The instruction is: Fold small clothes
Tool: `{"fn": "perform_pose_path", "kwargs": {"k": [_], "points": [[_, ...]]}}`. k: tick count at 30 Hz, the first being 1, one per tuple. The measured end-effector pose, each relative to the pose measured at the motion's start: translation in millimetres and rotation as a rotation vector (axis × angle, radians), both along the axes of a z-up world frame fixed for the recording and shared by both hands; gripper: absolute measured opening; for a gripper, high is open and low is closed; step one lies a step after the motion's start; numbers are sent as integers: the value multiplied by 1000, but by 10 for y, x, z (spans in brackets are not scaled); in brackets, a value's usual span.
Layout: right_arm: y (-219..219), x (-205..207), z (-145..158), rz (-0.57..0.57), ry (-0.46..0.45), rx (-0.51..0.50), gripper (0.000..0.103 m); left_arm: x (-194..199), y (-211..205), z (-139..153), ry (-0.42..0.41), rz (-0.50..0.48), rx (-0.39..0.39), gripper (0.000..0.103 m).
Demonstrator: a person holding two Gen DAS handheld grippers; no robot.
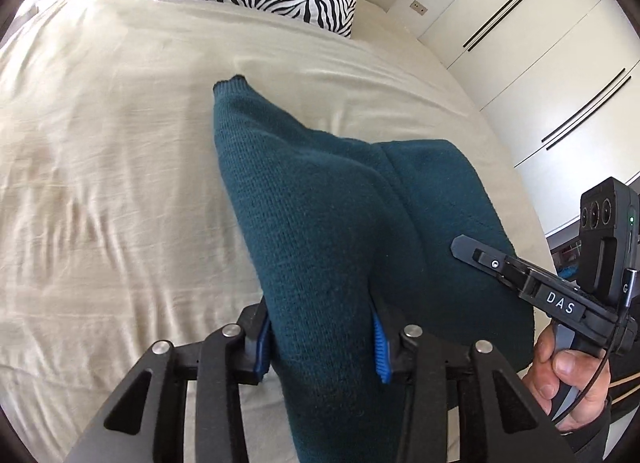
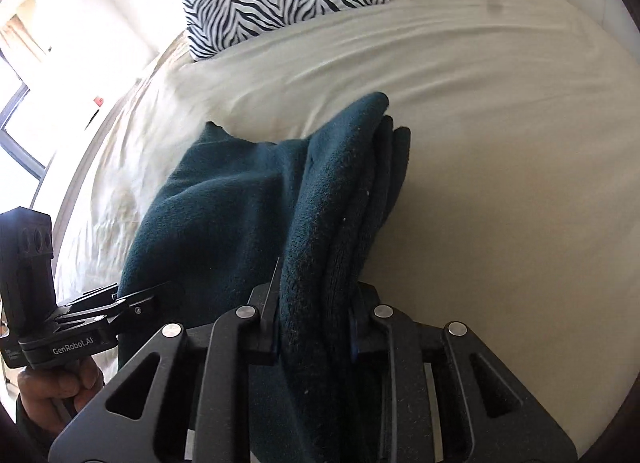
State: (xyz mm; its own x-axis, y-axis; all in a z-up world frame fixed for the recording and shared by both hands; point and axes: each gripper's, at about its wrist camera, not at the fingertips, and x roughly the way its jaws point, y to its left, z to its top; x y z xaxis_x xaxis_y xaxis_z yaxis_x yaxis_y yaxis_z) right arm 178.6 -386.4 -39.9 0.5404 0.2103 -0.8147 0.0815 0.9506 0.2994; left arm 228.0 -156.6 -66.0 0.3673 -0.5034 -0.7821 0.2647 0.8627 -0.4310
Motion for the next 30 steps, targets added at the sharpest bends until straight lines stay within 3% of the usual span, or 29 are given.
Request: {"fn": "perform_pose_path", "kwargs": {"k": [9, 13, 17, 19, 21, 25, 27, 30], "points": [[1127, -584, 319, 131, -95, 106, 21, -882, 1078, 379, -104, 37, 57, 42], [1635, -782, 240, 174, -113, 169, 21, -1257, 1485, 289, -114, 69, 71, 42], [1906, -950, -71, 170, -65, 232, 21, -1374, 1780, -73, -41, 104, 49, 43], [1911, -1046, -305, 159, -26, 236, 21, -1393, 1810, -322, -2, 105, 68, 44], [1855, -1112, -575, 116, 23, 260, 24, -1419, 1860, -491, 16, 111, 48, 53], [1598, -1167, -1016, 65, 73, 483, 28, -1432, 1899, -556, 13, 128, 23, 63], [1549, -1200, -1017, 54, 78, 512, 30, -1417, 1915, -544, 15, 132, 24, 65], [1560, -1237, -896, 41, 78, 446, 40, -1487, 1959, -498, 23, 149, 42, 66]]}}
